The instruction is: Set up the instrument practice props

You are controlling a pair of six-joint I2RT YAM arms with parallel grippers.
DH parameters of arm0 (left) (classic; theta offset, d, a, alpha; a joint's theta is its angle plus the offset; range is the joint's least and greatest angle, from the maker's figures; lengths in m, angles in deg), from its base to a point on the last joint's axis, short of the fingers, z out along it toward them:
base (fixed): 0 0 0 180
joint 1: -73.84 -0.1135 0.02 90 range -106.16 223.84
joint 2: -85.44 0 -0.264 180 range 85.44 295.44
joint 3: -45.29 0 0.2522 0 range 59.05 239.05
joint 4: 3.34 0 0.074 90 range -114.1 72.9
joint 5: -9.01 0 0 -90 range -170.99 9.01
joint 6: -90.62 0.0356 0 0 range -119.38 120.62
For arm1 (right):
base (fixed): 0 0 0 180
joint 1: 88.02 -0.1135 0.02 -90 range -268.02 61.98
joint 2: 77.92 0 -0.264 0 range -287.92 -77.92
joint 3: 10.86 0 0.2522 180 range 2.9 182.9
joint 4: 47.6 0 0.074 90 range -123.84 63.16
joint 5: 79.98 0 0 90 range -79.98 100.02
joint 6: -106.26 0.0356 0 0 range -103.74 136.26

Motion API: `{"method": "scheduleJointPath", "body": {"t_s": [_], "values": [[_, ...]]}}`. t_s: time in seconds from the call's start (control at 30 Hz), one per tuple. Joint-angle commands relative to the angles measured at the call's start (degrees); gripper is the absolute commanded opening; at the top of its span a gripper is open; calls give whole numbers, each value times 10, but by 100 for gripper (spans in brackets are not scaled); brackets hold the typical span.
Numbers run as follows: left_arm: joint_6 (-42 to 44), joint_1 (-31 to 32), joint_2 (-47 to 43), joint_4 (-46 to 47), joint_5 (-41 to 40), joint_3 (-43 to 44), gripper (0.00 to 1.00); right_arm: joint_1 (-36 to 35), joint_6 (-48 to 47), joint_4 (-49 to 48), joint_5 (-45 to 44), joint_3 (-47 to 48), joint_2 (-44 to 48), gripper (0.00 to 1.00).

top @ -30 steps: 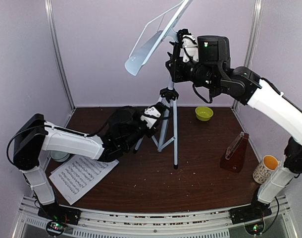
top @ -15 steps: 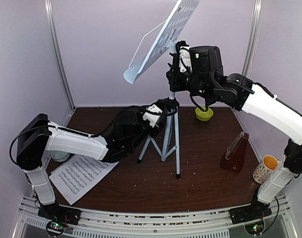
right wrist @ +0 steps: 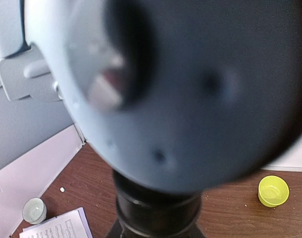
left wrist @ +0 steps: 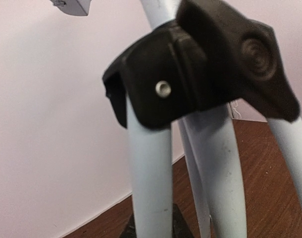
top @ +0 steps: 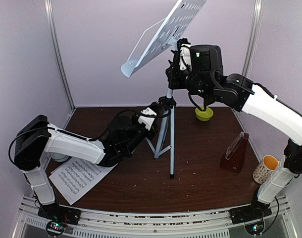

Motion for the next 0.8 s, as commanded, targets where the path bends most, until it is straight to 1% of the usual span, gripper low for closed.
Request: {"method": "scheduleJointPath", "body": {"t_s": [0.0, 0.1, 0.2, 0.4, 0.63, 0.77], "values": [[94, -5, -8, 20, 21, -27, 6, 14, -76, -87, -45, 62, 63, 0], [136, -8, 1, 12, 28, -31, 0, 21, -92, -89, -36, 72, 67, 0], [154, -18, 5, -4, 47, -38, 0, 28, -111, -88, -28, 90, 68, 0], [158, -38, 16, 1, 51, -52, 0, 46, -140, -91, -3, 122, 65, 0], [204, -50, 61, -7, 54, -26, 0, 52, -163, -100, 67, 138, 43, 0], [208, -60, 77, -16, 64, -19, 0, 52, -176, -98, 97, 136, 38, 0]]}}
